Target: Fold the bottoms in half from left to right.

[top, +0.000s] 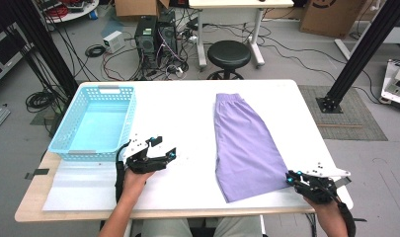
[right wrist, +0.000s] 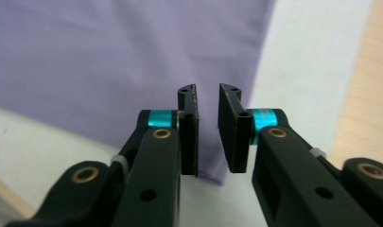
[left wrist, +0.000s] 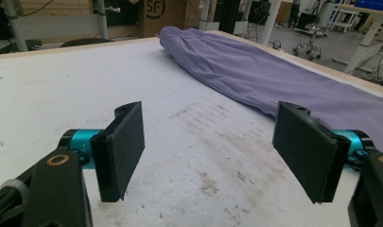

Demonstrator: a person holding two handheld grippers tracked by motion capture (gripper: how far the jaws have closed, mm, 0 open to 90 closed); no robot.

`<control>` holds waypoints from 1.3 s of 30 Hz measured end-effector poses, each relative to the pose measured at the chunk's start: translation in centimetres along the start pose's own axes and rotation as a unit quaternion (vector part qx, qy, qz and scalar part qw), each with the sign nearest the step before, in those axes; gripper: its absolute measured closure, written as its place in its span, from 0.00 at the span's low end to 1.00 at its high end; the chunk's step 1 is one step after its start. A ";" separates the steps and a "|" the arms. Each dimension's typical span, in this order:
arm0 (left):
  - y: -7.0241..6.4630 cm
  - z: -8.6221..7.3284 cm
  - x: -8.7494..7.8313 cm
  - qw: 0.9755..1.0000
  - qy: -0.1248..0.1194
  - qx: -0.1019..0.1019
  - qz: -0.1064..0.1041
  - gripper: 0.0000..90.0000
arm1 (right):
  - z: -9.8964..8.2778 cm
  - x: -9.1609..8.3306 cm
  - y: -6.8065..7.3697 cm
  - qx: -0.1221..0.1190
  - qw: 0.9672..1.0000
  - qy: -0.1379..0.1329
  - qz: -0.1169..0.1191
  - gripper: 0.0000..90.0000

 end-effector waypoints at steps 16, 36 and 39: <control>0.0 0.0 -0.2 1.000 -0.001 -0.001 0.000 0.29 | 2.3 2.5 2.0 -0.008 0.999 -0.021 0.037 0.81; 0.2 0.0 -0.5 1.000 -0.001 -0.004 0.000 0.29 | 4.6 6.0 3.6 -0.044 0.998 0.013 0.051 0.66; 0.3 0.0 -0.6 1.000 -0.001 -0.004 0.001 0.29 | 4.5 6.0 3.5 -0.038 0.998 0.014 0.050 0.62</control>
Point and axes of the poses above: each handheld gripper's, and its own axes: x roughly forward along the jaws, z roughly out of its top, y roughly to its left, the point moved 7 cm from there along x, roughly forward along the jaws, and after that the axes turned 7 degrees about -x, right-handed, at the moved point
